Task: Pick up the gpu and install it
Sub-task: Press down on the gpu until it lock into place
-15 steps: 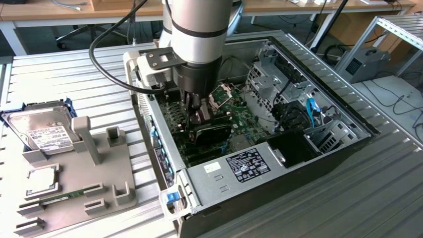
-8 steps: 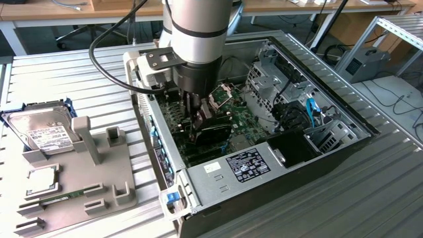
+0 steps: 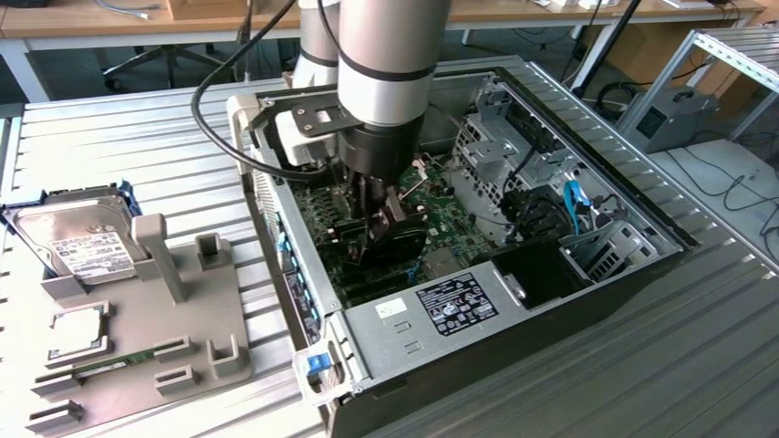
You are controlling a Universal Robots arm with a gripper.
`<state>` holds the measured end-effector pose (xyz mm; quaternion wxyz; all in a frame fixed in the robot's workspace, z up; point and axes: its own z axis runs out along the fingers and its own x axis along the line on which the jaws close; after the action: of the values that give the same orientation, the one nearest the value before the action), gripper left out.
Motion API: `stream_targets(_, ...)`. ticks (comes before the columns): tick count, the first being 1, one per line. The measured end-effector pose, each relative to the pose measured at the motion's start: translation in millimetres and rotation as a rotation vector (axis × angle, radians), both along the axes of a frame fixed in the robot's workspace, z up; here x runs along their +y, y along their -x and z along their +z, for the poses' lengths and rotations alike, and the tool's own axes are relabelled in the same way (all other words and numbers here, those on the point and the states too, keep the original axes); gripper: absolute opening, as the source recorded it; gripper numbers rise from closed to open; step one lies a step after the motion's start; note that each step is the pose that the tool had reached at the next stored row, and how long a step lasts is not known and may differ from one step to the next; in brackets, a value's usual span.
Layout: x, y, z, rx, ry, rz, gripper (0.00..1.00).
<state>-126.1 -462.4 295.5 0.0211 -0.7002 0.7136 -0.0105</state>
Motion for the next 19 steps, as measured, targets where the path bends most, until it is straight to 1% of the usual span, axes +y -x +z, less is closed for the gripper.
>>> stream_targets(6,-0.1,-12.6,-13.2,0.0000,0.0000,-0.004,0.48)
stream_targets(17,-0.1,-23.7,-34.5,0.0000,-0.0001,-0.012,0.48)
stream_targets(18,-0.1,-24.2,-36.3,-0.0001,-0.0001,-0.013,0.47)
stream_targets(19,-0.1,-24.9,-38.3,0.0000,0.0000,-0.014,0.40)
